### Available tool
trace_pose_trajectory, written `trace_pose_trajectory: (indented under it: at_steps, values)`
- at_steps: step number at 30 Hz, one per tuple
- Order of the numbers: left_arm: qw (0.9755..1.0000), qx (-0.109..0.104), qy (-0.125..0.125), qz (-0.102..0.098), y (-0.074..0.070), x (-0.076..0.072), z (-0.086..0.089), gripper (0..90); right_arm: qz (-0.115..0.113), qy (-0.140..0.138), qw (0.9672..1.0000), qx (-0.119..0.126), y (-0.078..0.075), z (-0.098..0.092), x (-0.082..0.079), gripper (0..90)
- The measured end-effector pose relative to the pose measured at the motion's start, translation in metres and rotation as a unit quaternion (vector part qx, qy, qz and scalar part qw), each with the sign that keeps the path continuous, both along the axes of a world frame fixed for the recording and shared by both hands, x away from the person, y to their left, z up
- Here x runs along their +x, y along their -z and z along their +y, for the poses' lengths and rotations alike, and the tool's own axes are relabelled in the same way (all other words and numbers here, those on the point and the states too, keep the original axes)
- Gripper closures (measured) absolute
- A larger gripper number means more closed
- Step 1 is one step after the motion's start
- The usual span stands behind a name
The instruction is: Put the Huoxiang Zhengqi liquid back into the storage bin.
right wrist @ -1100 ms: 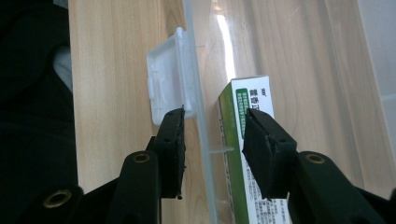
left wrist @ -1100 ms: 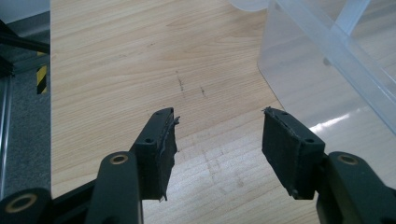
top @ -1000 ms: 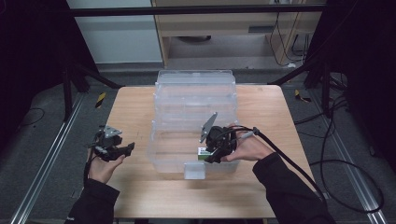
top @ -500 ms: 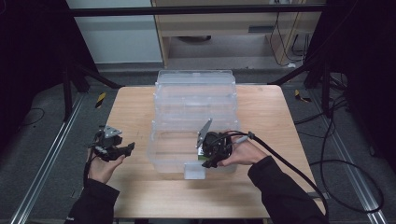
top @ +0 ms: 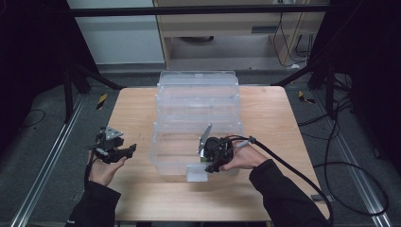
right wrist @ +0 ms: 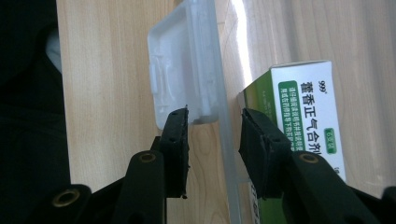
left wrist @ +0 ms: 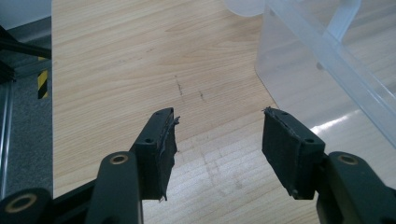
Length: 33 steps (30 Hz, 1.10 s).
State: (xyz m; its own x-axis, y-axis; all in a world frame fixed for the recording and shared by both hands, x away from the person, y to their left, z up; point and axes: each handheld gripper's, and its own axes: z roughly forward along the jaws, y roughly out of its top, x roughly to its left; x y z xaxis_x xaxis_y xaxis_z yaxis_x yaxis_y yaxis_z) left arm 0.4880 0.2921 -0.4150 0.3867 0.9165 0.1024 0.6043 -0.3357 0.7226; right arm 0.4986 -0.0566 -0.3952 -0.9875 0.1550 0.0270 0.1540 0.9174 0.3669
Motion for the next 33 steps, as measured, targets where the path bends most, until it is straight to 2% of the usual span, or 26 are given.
trace_pose_trajectory:
  at_steps: [4, 19, 25, 28, 33]
  values:
    - [1.0, -0.002, 0.001, -0.002, -0.001, -0.001, 0.0, 43.6, 0.009, -0.002, 1.0, -0.001, 0.004, 0.002, 0.001, 63.0]
    - [0.9999, -0.005, 0.011, -0.012, -0.007, -0.003, -0.001, 43.4, 0.012, -0.001, 0.9999, 0.001, 0.008, 0.003, 0.0, 66.0]
    - [0.9992, 0.002, 0.024, -0.031, -0.02, -0.006, -0.002, 42.7, 0.007, -0.001, 1.0, 0.004, 0.008, 0.002, -0.001, 66.2]
    - [0.9987, -0.001, 0.026, -0.044, -0.029, -0.007, -0.003, 42.4, 0.007, -0.001, 1.0, 0.004, 0.008, 0.002, -0.001, 66.2]
    - [0.9981, -0.001, 0.035, -0.05, -0.035, -0.006, -0.006, 42.0, 0.009, 0.0, 1.0, 0.002, 0.008, 0.003, -0.001, 66.2]
